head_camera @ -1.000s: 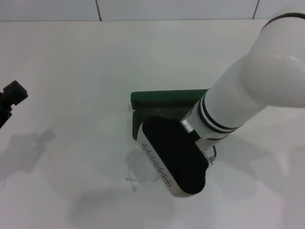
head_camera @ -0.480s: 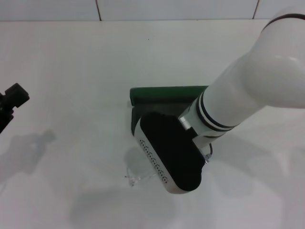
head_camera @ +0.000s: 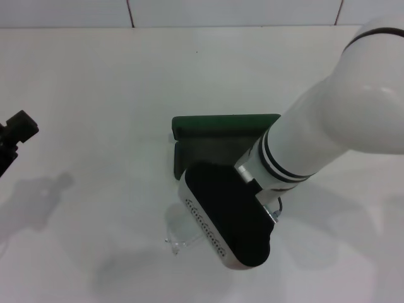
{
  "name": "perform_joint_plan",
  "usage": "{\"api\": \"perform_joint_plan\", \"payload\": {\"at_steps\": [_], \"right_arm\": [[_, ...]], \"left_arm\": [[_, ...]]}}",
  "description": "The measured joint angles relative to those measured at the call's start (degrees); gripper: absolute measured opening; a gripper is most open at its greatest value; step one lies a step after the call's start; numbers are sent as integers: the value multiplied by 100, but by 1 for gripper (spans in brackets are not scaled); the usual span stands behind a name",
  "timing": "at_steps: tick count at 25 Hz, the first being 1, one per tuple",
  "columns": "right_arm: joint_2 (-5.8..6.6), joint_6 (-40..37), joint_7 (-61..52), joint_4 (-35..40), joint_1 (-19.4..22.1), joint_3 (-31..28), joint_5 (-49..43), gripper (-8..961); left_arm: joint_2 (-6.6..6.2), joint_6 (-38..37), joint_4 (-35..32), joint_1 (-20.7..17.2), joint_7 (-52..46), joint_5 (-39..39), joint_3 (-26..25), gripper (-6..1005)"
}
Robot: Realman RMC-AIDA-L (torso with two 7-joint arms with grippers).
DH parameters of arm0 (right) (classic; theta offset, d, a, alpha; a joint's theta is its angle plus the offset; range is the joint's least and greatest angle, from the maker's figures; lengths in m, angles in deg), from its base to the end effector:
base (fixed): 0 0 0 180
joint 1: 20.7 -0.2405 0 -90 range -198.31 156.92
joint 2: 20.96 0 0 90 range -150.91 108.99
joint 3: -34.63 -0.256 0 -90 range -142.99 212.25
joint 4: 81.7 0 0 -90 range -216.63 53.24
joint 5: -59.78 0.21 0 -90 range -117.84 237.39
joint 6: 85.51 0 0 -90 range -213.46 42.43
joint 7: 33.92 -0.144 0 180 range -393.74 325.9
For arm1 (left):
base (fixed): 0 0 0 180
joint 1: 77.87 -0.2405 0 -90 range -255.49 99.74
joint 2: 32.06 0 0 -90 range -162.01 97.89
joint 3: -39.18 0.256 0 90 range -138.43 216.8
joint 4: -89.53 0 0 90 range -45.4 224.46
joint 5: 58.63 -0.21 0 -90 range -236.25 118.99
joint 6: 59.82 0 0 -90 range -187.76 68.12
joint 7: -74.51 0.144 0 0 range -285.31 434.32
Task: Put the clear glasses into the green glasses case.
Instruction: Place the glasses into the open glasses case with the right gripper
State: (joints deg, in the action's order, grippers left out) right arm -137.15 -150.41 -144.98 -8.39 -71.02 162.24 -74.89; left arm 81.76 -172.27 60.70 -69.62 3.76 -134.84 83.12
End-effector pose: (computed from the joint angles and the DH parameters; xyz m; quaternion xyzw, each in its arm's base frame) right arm 0.0821 0.2998 -0.1393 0.9086 0.3549 0.2201 0.0047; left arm -0.3110 0.2110 0.0739 -0.8042 -0.2150 -0.5145 0.2057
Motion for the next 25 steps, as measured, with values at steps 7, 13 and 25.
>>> {"api": "perform_joint_plan", "payload": {"at_steps": [7,13,25], "right_arm": [[0,-81,-28,316,151,-31,-215,146],[1,-392,-9,906,492,-292,-327,109],[0,-899,-73,2034,1119,-481,-660,64]], "left_arm": [[0,-5,0,-42,0,3,-18,49],[0,-8,-7,-52,-9,46,-17,48],[-21,-15,-11,-61,-40,169,-19,48]]}}
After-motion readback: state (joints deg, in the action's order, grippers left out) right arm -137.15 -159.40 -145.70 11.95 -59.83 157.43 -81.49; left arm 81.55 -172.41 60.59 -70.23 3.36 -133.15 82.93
